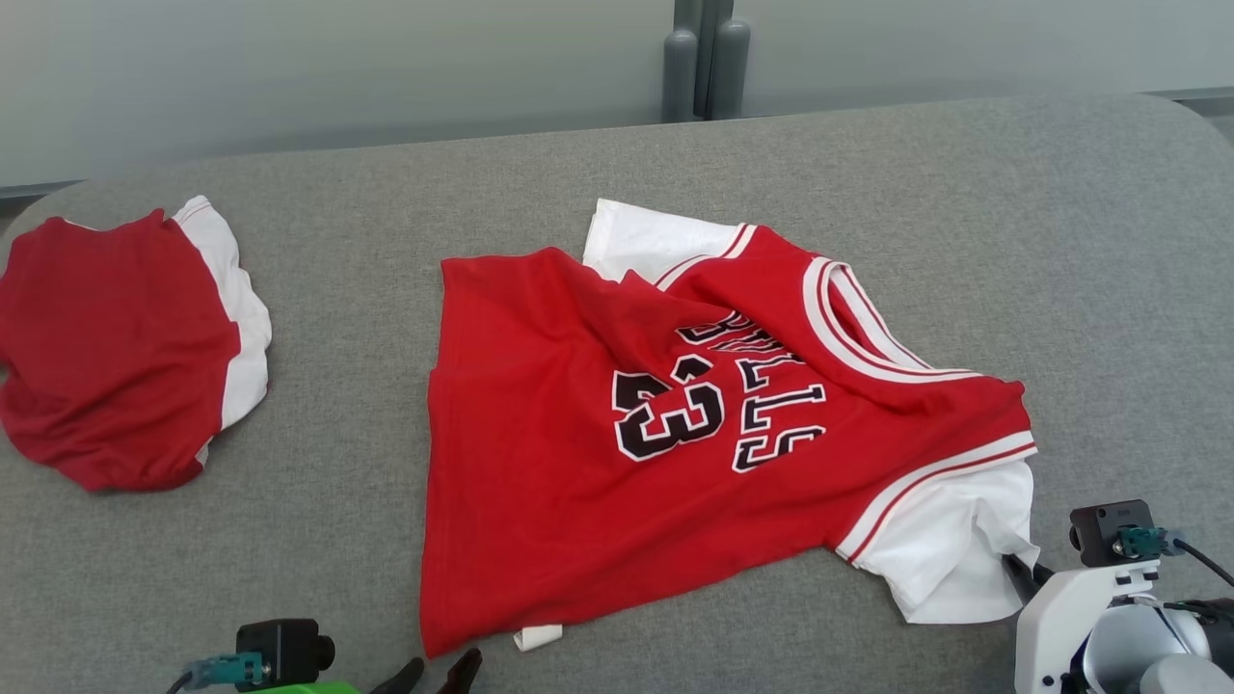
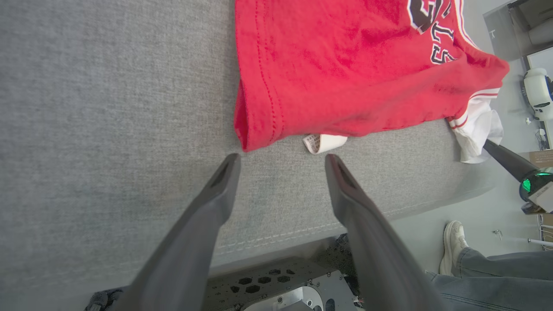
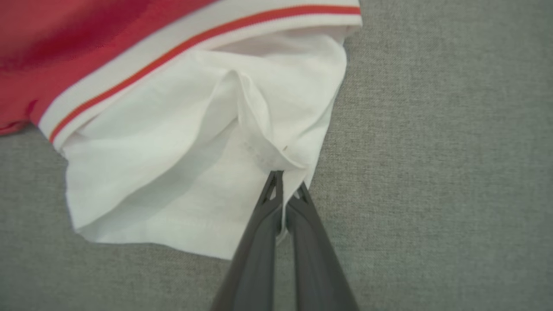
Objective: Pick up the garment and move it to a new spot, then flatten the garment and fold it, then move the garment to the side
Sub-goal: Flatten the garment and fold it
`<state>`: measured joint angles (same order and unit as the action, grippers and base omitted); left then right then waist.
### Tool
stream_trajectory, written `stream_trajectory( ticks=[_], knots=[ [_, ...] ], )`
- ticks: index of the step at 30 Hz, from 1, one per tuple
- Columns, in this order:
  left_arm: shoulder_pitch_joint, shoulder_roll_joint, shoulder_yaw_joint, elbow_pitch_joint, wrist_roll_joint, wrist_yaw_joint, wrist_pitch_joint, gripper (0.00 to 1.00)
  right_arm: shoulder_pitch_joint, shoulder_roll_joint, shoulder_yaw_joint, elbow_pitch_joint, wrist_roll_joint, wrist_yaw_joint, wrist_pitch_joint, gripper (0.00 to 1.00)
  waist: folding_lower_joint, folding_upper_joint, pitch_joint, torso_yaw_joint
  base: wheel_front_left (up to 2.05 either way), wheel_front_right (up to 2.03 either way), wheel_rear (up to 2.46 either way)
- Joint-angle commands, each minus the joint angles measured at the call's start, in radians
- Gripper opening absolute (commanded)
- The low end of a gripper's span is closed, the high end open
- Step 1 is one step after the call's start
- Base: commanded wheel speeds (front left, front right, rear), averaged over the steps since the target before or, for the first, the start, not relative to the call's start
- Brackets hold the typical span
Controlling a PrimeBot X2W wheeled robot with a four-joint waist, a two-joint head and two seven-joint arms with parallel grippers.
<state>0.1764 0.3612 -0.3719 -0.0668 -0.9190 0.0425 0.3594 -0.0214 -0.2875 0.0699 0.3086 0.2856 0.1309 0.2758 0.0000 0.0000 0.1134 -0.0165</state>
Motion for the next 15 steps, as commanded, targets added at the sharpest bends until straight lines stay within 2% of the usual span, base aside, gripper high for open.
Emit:
stream_trajectory(
  ticks=[1, 13, 15],
  knots=[
    [-0.023, -0.002, -0.001, 0.010, 0.014, -0.006, -0.002, 1.00, -0.006, 0.003, -0.002, 0.001, -0.001, 0.000, -0.006, 0.00, 0.0000, 0.0000, 0.002, -0.002, 0.00, 0.00, 0.00],
    [-0.140, -0.037, -0.036, 0.182, 0.039, -0.040, -0.012, 0.99, -0.022, 0.008, -0.001, -0.011, -0.002, 0.000, -0.018, 0.00, 0.0000, 0.0000, 0.021, -0.030, 0.00, 0.00, 0.00],
    [-0.160, -0.039, -0.034, 0.206, 0.046, -0.050, -0.027, 0.49, -0.024, 0.007, -0.001, -0.012, -0.002, 0.000, -0.022, 0.00, 0.0000, 0.0000, 0.023, -0.032, 0.00, 0.00, 0.00]
  ],
)
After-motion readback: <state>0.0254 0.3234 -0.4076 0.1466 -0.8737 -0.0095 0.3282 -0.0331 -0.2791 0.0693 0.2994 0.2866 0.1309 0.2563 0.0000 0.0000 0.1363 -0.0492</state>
